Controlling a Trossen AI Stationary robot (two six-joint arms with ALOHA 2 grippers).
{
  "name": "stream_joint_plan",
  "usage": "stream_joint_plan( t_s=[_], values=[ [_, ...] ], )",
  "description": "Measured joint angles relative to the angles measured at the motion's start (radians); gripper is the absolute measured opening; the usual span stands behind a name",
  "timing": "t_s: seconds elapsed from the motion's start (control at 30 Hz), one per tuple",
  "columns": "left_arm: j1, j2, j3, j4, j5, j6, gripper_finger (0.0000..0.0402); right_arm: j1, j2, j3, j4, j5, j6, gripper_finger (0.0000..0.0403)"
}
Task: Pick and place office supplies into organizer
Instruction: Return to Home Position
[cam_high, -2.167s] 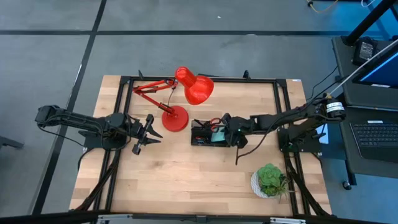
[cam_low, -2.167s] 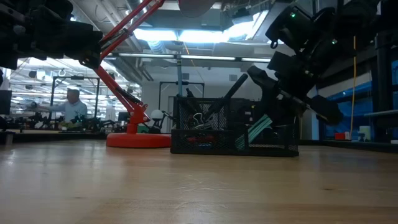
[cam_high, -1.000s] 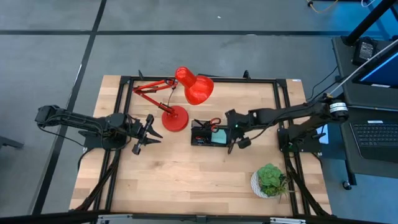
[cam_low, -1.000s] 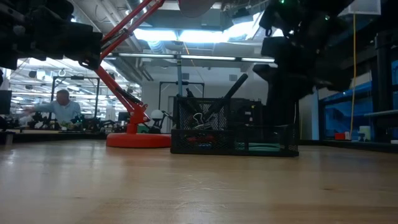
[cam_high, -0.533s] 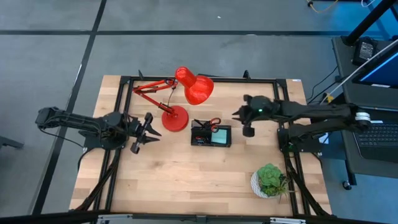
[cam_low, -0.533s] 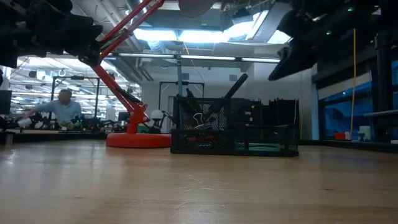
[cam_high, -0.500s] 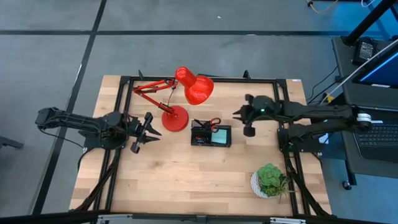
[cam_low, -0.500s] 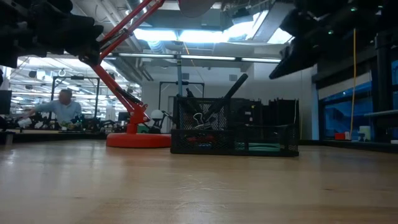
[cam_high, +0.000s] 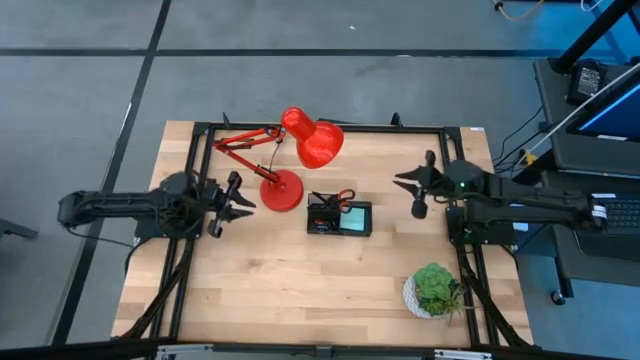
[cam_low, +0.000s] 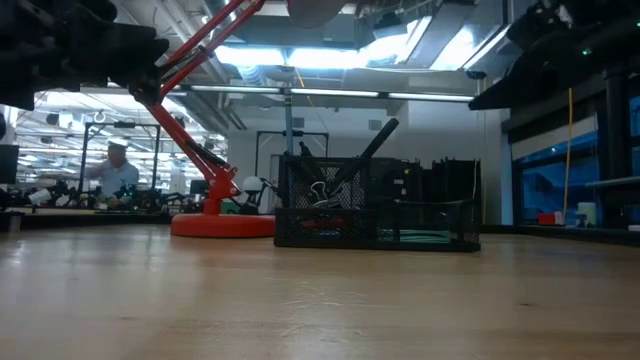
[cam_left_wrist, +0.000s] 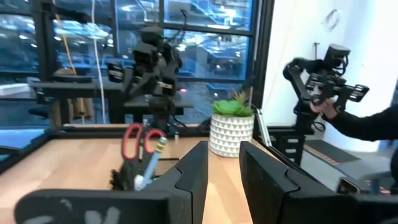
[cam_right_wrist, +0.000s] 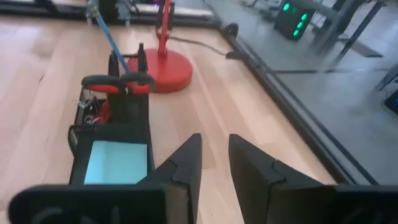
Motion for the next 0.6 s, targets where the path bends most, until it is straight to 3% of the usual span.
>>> stream_joint_plan(
  t_s=[0.33, 0.6],
  values=[
    [0.194, -0.207, 0.000, -0.105, 0.145, -0.071, 0.0086, 0.000, -0.115, -0.010, -0.076, 0.064, 0.029, 0.0084],
    [0.294, -0.299, 0.000, -0.233, 0.114, -0.097, 0.0086, 0.000, -0.118, -0.010, -0.077, 0.068, 0.050, 0.0084]
  ],
)
